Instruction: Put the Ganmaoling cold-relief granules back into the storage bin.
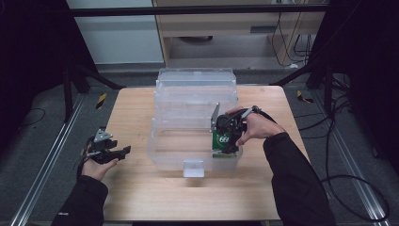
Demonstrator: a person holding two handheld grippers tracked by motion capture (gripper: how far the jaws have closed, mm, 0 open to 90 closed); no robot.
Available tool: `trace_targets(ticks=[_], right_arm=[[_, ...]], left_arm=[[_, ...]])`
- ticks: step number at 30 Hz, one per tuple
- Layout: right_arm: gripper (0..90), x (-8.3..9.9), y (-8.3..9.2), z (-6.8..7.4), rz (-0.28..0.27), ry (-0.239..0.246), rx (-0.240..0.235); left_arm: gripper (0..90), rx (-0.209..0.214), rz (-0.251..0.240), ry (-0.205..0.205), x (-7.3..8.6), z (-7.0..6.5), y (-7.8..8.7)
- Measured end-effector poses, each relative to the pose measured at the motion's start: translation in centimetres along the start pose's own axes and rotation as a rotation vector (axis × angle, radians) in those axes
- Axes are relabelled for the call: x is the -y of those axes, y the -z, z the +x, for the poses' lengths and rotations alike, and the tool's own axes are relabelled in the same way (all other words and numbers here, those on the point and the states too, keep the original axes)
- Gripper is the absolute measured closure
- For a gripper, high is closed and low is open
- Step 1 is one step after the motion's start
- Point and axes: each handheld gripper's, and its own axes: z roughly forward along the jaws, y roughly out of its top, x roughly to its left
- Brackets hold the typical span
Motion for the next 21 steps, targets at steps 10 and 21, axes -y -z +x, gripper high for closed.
trace_targets(ticks=[10,21], right_arm=[[16.8,-0.12,-0.51,0.09,0.046,-0.010,0.000],[17.6,-0.05,-0.73,0.15,0.049,0.008,0.006]], left_arm=[[33.2,0.002,0.004,-0.004,0.01,0.01,-0.02],[33.1,0.003,0.003,-0.002,0.03,-0.07,-0.10]])
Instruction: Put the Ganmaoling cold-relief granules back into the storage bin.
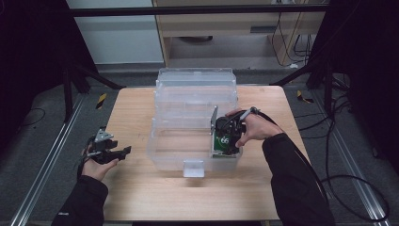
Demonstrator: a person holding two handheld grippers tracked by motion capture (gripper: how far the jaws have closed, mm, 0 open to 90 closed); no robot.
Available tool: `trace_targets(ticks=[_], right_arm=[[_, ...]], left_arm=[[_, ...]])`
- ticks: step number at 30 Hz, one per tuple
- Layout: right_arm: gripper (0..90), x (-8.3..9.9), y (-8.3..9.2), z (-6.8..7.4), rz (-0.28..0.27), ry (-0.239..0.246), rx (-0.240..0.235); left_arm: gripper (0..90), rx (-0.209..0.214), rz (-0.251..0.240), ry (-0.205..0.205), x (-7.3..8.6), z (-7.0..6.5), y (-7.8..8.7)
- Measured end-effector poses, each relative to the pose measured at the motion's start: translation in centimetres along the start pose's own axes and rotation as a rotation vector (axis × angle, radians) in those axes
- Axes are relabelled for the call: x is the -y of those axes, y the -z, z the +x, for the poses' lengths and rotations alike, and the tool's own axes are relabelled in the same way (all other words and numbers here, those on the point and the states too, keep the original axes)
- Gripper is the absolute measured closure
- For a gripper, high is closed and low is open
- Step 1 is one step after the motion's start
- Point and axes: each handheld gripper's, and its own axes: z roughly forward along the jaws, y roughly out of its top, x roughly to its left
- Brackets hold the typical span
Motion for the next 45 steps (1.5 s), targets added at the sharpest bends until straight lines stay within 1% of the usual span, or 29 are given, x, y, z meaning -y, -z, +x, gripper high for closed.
trace_targets(ticks=[4,7,10,12,16,20,26,30,35,36,38,39,41,44,45], right_arm=[[17.6,-0.02,-0.16,0.00,0.005,0.007,0.002],[17.8,-0.03,-0.27,0.03,0.008,0.002,0.004],[17.9,-0.03,-0.39,0.14,0.012,0.010,0.016],[17.9,-0.03,-0.49,0.22,0.009,0.016,0.025],[17.9,-0.03,-0.53,0.22,0.007,0.019,0.026],[17.8,-0.10,-0.61,0.30,0.016,0.019,0.030],[17.7,-0.10,-0.42,0.27,0.013,-0.003,0.020],[16.9,-0.12,-0.51,0.32,0.015,0.006,0.025],[16.5,-0.14,-0.49,0.33,0.019,-0.003,0.023],[16.4,-0.15,-0.47,0.24,0.020,0.004,0.025],[16.4,-0.16,-0.45,0.24,0.017,-0.003,0.022],[16.5,-0.14,-0.45,0.23,0.016,0.001,0.025],[16.5,-0.17,-0.39,0.31,0.016,-0.022,0.019],[16.5,-0.11,-0.30,0.25,0.012,-0.015,0.020],[16.5,-0.12,-0.28,0.27,0.011,-0.020,0.020]], left_arm=[[33.1,0.000,-0.003,-0.002,-0.01,-0.01,0.02],[33.1,0.000,-0.001,-0.004,-0.02,0.02,0.02],[33.1,0.000,-0.001,0.000,0.00,-0.03,-0.02],[33.1,-0.001,0.002,-0.007,-0.02,-0.03,0.00],[33.1,-0.001,0.003,-0.008,-0.02,-0.05,-0.01],[33.1,-0.001,0.003,-0.008,-0.02,-0.05,-0.01],[33.1,0.000,0.004,-0.009,-0.01,-0.04,-0.03],[33.1,-0.001,0.004,-0.010,-0.01,-0.05,-0.04],[33.1,-0.001,0.006,-0.010,-0.02,-0.05,-0.01],[33.1,-0.001,0.005,-0.010,-0.02,-0.05,-0.01],[33.1,-0.001,0.004,-0.010,-0.01,-0.04,-0.03],[33.1,0.000,0.004,-0.010,0.00,-0.05,-0.04],[33.1,0.000,0.006,-0.011,-0.01,-0.05,-0.03],[33.1,0.000,0.006,-0.010,0.01,-0.04,-0.08],[33.1,0.000,0.006,-0.010,0.01,-0.04,-0.09]])
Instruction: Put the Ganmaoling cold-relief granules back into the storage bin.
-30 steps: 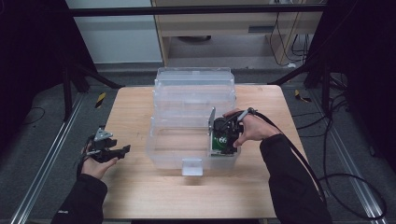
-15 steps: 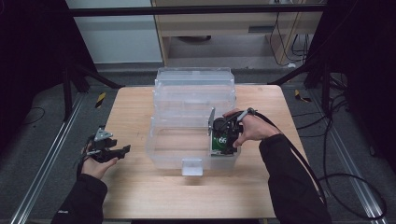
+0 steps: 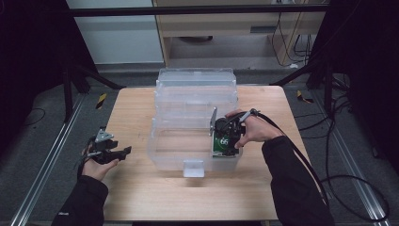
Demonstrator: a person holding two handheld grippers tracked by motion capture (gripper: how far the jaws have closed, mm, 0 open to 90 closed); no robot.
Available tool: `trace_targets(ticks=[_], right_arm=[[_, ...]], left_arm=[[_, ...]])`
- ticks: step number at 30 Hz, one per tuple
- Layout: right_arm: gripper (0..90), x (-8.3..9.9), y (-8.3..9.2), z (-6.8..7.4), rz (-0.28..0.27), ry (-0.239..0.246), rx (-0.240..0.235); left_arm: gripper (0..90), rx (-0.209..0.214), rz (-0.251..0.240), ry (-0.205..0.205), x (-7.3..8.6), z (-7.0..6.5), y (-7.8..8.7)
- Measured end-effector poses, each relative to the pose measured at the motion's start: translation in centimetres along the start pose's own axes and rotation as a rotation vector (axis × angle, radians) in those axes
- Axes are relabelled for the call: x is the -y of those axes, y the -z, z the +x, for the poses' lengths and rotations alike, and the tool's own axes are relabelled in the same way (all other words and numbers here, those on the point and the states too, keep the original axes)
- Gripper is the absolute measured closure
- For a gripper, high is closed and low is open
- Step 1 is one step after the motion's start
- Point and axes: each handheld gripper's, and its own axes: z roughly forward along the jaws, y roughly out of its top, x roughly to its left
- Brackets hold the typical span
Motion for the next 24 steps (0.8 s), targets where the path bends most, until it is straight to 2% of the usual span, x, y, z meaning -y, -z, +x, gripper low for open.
trace_targets(ticks=[4,8,11,16,21,24], right_arm=[[16.5,0.1,0.1,0.1,-0.008,0.011,0.010],[16.2,0.1,0.6,0.1,-0.031,-0.004,0.017],[15.5,0.2,0.7,0.2,-0.026,-0.003,0.018],[16.0,0.3,1.6,0.2,-0.071,-0.007,0.034],[17.3,0.6,2.3,0.3,-0.081,-0.021,0.051],[17.0,0.5,2.6,0.4,-0.100,-0.048,0.069]], left_arm=[[33.1,0.000,0.000,-0.001,0.0,0.0,0.0],[33.1,-0.001,0.002,-0.001,0.0,0.0,0.0],[33.1,0.001,0.001,-0.002,0.0,0.0,0.0],[33.1,0.002,0.002,-0.004,0.0,-0.1,0.0],[33.1,0.001,-0.001,-0.004,0.0,-0.1,0.0],[33.2,0.001,-0.002,-0.004,0.0,-0.1,0.0]])
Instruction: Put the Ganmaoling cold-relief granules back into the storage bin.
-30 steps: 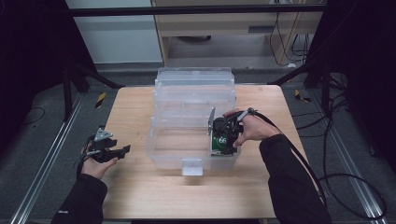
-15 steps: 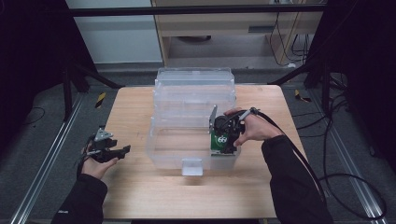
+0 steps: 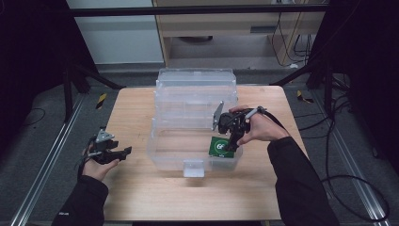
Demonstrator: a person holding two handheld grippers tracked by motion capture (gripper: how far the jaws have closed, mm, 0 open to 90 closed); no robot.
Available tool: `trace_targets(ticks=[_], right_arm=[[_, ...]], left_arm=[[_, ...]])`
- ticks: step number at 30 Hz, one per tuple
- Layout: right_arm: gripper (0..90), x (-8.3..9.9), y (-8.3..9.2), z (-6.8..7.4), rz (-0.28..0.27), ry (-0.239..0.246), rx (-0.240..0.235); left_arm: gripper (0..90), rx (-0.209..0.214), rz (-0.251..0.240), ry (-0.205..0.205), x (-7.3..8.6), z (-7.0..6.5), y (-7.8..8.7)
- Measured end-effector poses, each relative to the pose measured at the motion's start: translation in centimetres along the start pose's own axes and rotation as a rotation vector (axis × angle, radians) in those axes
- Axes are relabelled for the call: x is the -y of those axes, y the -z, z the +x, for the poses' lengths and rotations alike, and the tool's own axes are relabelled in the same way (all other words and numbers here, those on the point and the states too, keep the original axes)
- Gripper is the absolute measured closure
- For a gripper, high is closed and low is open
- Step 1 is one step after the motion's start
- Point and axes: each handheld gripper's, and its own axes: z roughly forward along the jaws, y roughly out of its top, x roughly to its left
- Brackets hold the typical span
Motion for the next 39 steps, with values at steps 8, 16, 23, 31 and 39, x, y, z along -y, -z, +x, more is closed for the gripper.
trace_targets(ticks=[8,16,23,31,39], right_arm=[[27.2,-0.1,1.0,0.5,-0.083,-0.036,0.038],[34.9,-0.1,1.1,1.6,-0.143,-0.061,0.047],[37.7,-0.4,0.9,2.6,-0.186,-0.108,0.024],[40.9,-1.0,0.1,3.7,-0.179,-0.096,0.019],[41.0,-1.7,-0.8,4.8,-0.193,-0.095,0.007]], left_arm=[[33.5,0.001,-0.005,-0.001,0.0,0.0,0.1],[33.8,0.000,-0.006,-0.004,-0.1,0.0,0.2],[33.9,0.002,-0.006,-0.005,-0.1,0.0,0.2],[34.1,0.008,-0.014,0.002,-0.1,0.2,0.3],[34.2,0.009,-0.024,0.002,-0.2,0.1,0.4]])
